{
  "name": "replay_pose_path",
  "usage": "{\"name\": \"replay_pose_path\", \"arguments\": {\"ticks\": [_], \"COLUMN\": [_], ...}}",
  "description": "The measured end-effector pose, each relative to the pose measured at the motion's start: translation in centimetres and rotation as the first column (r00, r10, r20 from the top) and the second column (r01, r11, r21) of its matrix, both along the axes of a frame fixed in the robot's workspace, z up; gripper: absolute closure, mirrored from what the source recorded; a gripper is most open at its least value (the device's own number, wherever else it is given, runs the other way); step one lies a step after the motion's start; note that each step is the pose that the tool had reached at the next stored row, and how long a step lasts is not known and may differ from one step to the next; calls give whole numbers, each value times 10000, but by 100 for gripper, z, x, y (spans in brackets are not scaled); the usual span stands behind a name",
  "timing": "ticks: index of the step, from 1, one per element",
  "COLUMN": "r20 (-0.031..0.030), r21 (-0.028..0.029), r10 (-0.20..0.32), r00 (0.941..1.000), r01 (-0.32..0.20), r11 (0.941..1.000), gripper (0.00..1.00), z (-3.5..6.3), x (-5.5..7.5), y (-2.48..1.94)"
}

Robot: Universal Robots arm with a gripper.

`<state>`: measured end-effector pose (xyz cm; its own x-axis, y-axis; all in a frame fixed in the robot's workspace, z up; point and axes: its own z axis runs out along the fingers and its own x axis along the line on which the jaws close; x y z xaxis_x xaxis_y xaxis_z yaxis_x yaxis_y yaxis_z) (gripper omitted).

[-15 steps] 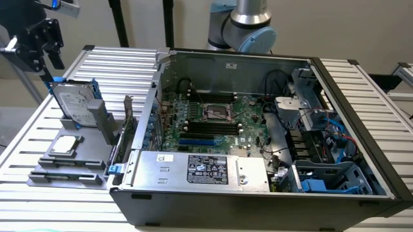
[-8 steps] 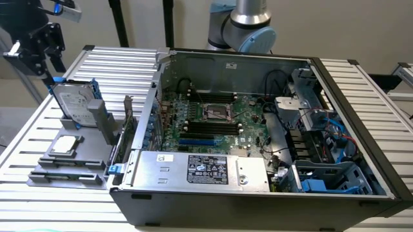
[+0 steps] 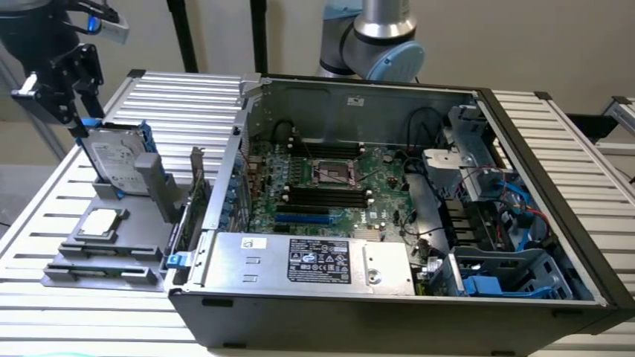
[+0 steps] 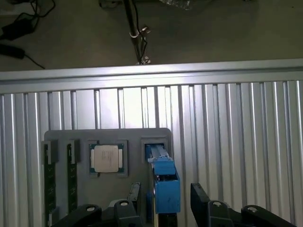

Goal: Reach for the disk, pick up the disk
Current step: 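Pick up the disk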

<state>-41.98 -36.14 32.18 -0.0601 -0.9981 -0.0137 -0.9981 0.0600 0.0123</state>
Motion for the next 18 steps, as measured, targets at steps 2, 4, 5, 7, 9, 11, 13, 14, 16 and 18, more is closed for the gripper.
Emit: {"name": "replay_pose_path", "arguments": {"ticks": [2, 4, 5, 7, 9, 11, 13, 14, 16, 18], "r20": [4, 7, 9, 13, 20, 24, 26, 27, 28, 29], "r21": [-1, -2, -4, -9, -11, -12, -13, -13, -13, -13], "r10": [0, 0, 0, 0, 0, 1, 1, 0, 0, 0], "r00": [10000, 10000, 10000, 10000, 10000, 10000, 10000, 10000, 10000, 10000], "r01": [0, 0, 0, 0, 0, -1, -1, 0, 0, 0], "r11": [10000, 10000, 10000, 10000, 10000, 10000, 10000, 10000, 10000, 10000], "gripper": [46, 46, 46, 46, 46, 46, 46, 46, 46, 46], "z": [-36, -70, -85, -111, -139, -168, -196, -207, -228, -246], "x": [0, 0, 0, 1, 1, 2, 3, 3, 3, 4], "y": [0, 0, 1, 1, 2, 2, 2, 2, 2, 2]}}
